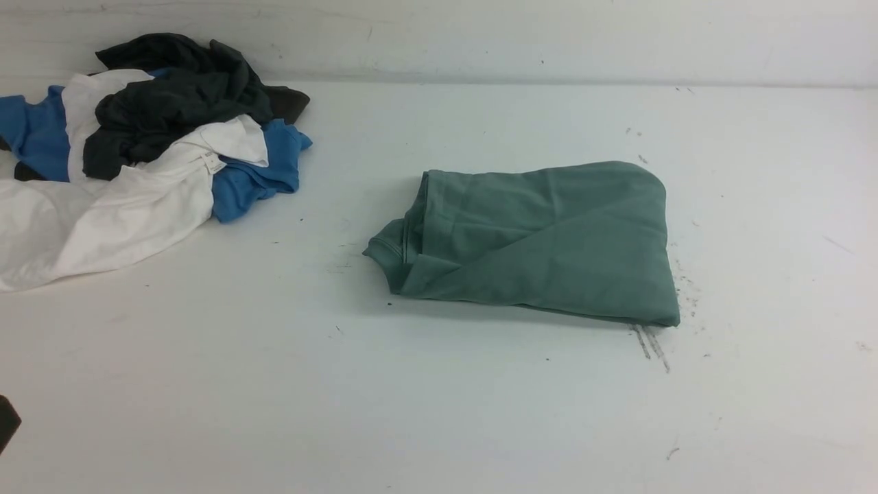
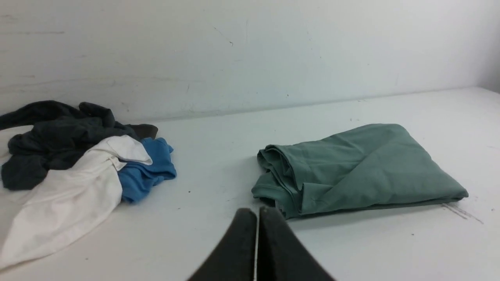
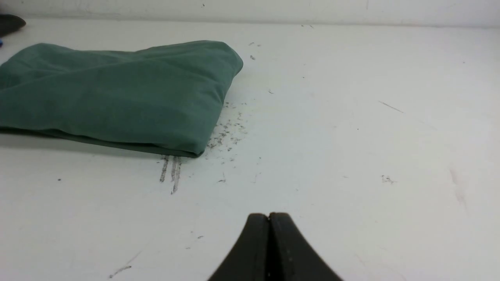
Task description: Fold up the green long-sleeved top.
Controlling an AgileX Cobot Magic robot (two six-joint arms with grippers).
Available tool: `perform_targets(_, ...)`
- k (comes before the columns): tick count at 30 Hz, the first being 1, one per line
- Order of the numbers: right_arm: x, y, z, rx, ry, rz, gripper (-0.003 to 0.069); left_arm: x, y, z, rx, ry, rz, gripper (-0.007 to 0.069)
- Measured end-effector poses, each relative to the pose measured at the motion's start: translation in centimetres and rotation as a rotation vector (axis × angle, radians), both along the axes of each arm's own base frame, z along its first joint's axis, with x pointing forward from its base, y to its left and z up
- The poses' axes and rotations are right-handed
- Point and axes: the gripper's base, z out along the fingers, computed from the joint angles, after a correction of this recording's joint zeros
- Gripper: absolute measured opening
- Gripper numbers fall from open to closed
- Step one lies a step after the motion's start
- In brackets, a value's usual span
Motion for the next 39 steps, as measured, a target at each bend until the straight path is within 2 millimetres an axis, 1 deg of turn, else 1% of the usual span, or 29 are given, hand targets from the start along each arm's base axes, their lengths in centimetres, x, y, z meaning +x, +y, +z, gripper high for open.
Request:
perform_targets(4, 0.0, 0.0, 0.0, 0.000, 0.000, 0.000, -0.0015, 0.0, 0.0, -0.5, 0.015, 0.029, -0.001, -0.0004)
perform_targets(9, 0.0, 0.0, 0.0, 0.000, 0.000, 0.000, -0.0015, 0.4, 0.3, -1.8, 0.090, 0.077, 0.040, -0.0004)
perform_targets(11, 0.0, 0.0, 0.0, 0.000, 0.000, 0.000, -0.0015, 0.9, 0.4, -3.1, 0.099, 0.095, 0.073, -0.0004)
perform_targets(12, 0.0, 0.0, 0.0, 0.000, 0.000, 0.000, -0.0015, 0.9, 0.4, -3.2, 0.104, 0.095, 0.074, -0.0004)
perform_targets(13, 0.0, 0.0, 0.0, 0.000, 0.000, 0.000, -0.0015, 1.3, 0.5, -4.4, 0.103, 0.107, 0.097, -0.0004)
perform_targets(16, 0.0, 0.0, 0.0, 0.000, 0.000, 0.000, -0.0015, 2.0, 0.5, -6.8, 0.095, 0.127, 0.153, -0.0004)
perform_targets(17, 0.0, 0.0, 0.0, 0.000, 0.000, 0.000, -0.0015, 2.0, 0.5, -7.0, 0.100, 0.132, 0.152, -0.0004)
perform_targets(18, 0.0, 0.0, 0.0, 0.000, 0.000, 0.000, -0.0015, 2.2, 0.6, -8.1, 0.091, 0.143, 0.179, -0.0004)
perform_targets(20, 0.0, 0.0, 0.0, 0.000, 0.000, 0.000, -0.0015, 2.3, 0.8, -9.2, 0.091, 0.143, 0.218, -0.0004)
perform_targets(23, 0.0, 0.0, 0.0, 0.000, -0.001, 0.000, -0.0015, 2.2, 0.9, -9.4, 0.112, 0.142, 0.236, -0.0004)
perform_targets(27, 0.0, 0.0, 0.0, 0.000, -0.002, 0.000, -0.0015, 2.1, 0.9, -9.9, 0.159, 0.188, 0.231, -0.0004)
perform_targets(34, 0.0, 0.0, 0.0, 0.000, -0.002, 0.000, -0.0015, 2.0, 0.9, -10.0, 0.162, 0.196, 0.238, -0.0004)
perform_targets(39, 0.0, 0.0, 0.0, 0.000, -0.002, 0.000, -0.0015, 2.1, 1.3, -10.0, 0.155, 0.202, 0.303, -0.0004)
